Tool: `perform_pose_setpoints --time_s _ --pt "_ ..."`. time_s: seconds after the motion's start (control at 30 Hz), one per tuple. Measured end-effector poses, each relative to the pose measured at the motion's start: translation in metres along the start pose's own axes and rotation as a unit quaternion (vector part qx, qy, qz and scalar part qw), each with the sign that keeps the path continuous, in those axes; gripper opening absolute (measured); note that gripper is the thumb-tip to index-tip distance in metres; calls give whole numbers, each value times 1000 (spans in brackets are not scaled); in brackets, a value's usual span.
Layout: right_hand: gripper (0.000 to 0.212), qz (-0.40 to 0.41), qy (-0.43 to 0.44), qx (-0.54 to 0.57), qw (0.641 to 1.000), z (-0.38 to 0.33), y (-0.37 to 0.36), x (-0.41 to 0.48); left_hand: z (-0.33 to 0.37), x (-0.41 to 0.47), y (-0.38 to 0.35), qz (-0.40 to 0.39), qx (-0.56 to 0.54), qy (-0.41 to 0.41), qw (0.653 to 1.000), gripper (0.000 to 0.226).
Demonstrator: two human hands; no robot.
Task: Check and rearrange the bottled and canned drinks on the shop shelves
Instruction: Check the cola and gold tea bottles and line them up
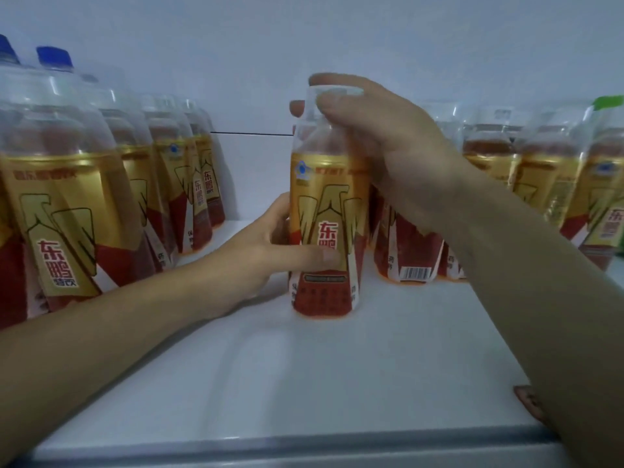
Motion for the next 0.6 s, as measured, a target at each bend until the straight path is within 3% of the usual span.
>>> perform_pose_setpoints --time_s 0.2,0.3,0.4,0.47,0.53,0.6 --pt "38 62 53 -100 992 -7 6 -3 2 2 -1 81 -14 -22 996 79" --pt "44 8 7 -30 999 2 1 0 1 1 1 25 -31 -19 999 70" --pt "37 1 12 -3 1000 2 2 1 0 1 1 -6 4 -13 1000 82" --pt "33 37 34 -51 997 -2 5 0 1 1 2 27 38 -16 999 96" --pt "40 70 46 -115 990 -6 5 -3 3 0 3 89 67 -29 993 91" --pt "40 72 45 -143 986 -7 4 -3 4 2 5 101 40 -33 994 84"
Point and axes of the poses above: each hand's wrist, its own x-axis towards the middle knuckle, its own y-axis out of the back of the hand, z = x × y, the point moved 6 cm from there along x, towards the middle knuckle, and after that the axes turned 10 degrees about y, right-handed, at the moved point
